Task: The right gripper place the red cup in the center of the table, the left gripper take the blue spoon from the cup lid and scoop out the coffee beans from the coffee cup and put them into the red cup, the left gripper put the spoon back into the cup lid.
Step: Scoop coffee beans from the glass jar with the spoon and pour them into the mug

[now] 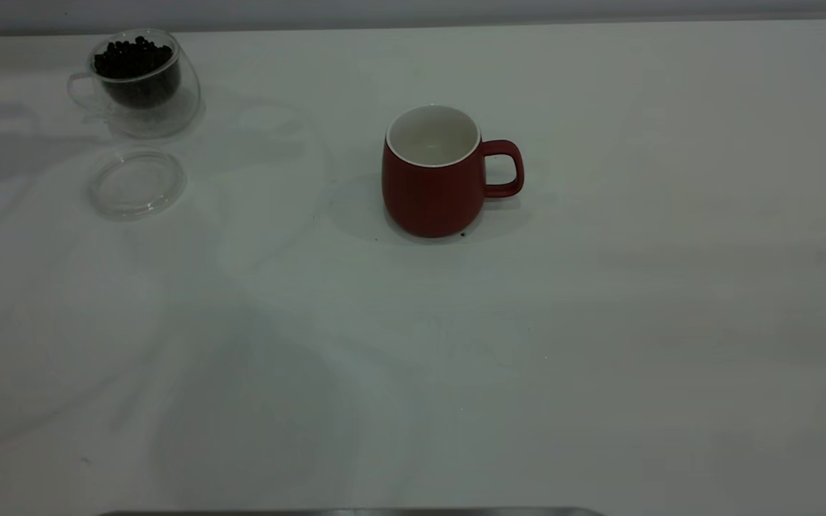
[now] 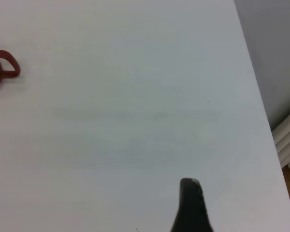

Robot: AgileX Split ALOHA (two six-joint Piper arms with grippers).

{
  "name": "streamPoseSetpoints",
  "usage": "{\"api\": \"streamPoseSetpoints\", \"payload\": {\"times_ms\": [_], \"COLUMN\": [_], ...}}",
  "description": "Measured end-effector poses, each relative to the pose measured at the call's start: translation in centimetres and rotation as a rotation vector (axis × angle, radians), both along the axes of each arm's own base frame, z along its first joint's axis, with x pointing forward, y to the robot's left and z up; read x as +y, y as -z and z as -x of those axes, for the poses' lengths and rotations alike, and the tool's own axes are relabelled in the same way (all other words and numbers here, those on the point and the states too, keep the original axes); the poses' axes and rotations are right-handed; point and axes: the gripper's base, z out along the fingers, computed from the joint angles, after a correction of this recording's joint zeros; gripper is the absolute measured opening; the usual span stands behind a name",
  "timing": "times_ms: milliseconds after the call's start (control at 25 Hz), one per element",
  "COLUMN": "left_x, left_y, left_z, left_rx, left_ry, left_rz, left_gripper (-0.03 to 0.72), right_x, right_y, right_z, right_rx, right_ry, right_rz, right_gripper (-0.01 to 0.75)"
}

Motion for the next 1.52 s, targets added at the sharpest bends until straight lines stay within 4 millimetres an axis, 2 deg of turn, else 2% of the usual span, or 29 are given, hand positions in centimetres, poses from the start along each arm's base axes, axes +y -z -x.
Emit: {"api": "streamPoseSetpoints", "payload": {"times_ms": [120,440,800,1080,1320,1520], "left_x": [0.6,0.8,1.5,1.7,1.9,0.9], "left_y": [0.4,3.6,6.4,8.6,8.9,9.4], "left_z": [0.1,-0.4,-1.6,-1.8,-2.4,-2.6], "left_rx": [-0.066,-0.157,-0.255,-0.278,-0.343,-0.363], "left_ry": [0.035,0.124,0.087,0.104,0.076,0.110], "left_rz": [-0.022,-0.066,-0.190,-0.232,-0.255,-0.259], "left_gripper": [0.118,0.118,0.118,0.118,0.118,0.118], "right_x": [0.0,0.0,0.0,0.0,0.0,0.0], "right_y": [0.0,0.0,0.0,0.0,0.0,0.0], "right_z": [0.0,0.0,0.0,0.0,0.0,0.0], "right_rx": [0.000,0.000,0.000,0.000,0.000,0.000], "right_ry": [0.000,0.000,0.000,0.000,0.000,0.000], "right_rz": [0.000,0.000,0.000,0.000,0.000,0.000], "right_gripper": [0.590,0.590,0.590,0.590,0.590,0.590]}}
